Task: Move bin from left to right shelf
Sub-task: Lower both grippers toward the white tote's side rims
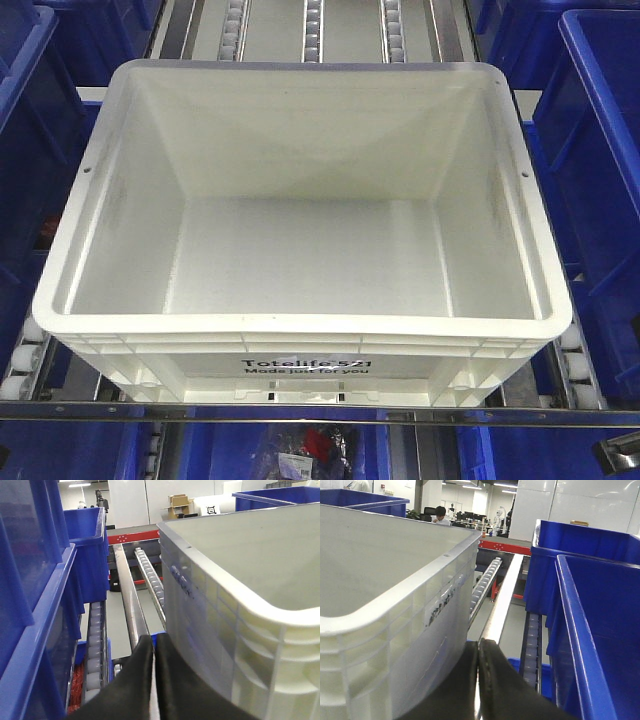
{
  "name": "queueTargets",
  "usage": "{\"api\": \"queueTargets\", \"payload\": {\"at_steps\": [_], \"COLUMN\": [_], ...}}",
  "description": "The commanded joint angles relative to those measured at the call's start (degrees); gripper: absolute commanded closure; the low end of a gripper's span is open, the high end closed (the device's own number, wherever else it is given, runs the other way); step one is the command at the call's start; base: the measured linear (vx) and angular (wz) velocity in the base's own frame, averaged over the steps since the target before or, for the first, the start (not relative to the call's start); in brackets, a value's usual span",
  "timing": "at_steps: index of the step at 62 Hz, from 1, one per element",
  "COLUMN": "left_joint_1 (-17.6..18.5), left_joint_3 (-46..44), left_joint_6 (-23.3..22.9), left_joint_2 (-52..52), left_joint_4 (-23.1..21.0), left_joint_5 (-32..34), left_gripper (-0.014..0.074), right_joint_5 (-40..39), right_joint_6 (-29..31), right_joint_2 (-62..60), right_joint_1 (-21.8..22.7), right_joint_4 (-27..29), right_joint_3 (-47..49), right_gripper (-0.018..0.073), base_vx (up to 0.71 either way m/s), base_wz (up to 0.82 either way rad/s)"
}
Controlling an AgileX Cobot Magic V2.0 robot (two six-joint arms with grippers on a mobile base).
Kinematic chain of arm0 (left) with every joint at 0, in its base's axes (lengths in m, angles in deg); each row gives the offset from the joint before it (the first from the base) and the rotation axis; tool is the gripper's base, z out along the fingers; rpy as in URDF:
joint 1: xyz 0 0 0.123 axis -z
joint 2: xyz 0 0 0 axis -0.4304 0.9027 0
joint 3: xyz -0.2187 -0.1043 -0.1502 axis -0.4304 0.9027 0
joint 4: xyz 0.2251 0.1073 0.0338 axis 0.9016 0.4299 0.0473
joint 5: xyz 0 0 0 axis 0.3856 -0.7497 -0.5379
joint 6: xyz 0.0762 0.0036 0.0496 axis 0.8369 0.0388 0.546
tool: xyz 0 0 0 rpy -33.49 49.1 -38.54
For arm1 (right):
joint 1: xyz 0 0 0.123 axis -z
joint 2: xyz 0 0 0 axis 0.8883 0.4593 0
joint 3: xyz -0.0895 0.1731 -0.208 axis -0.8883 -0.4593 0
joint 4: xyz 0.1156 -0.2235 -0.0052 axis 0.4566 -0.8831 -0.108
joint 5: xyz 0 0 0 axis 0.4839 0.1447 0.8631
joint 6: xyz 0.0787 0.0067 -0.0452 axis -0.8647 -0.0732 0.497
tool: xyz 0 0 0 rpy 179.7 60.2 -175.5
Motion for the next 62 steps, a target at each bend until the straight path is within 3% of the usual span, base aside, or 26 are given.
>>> {"api": "queueTargets", "payload": {"at_steps": [1, 55, 62], "left_joint_1": [0.2, 0.2, 0.2], "left_joint_3": [-1.2, -1.3, -1.5], "left_joint_6": [-0.1, -0.1, -0.1], "left_joint_2": [-0.6, -0.6, -0.6], "left_joint_4": [-0.4, -0.4, -0.4], "left_joint_5": [4.3, 4.3, 6.9], "left_gripper": [0.0604, 0.0604, 0.0604], "right_joint_5": [-4.2, -4.5, -6.7], "right_joint_6": [0.2, 0.2, 0.2], "right_joint_2": [-0.6, -0.6, -0.6], "right_joint_1": [0.1, 0.1, 0.1], "right_joint_4": [-0.1, -0.1, -0.1], "right_joint_3": [-1.1, -1.1, -1.0], "right_gripper": [0.0567, 0.0567, 0.0567], "base_vx": [0.00, 0.00, 0.00], "base_wz": [0.00, 0.00, 0.00]}}
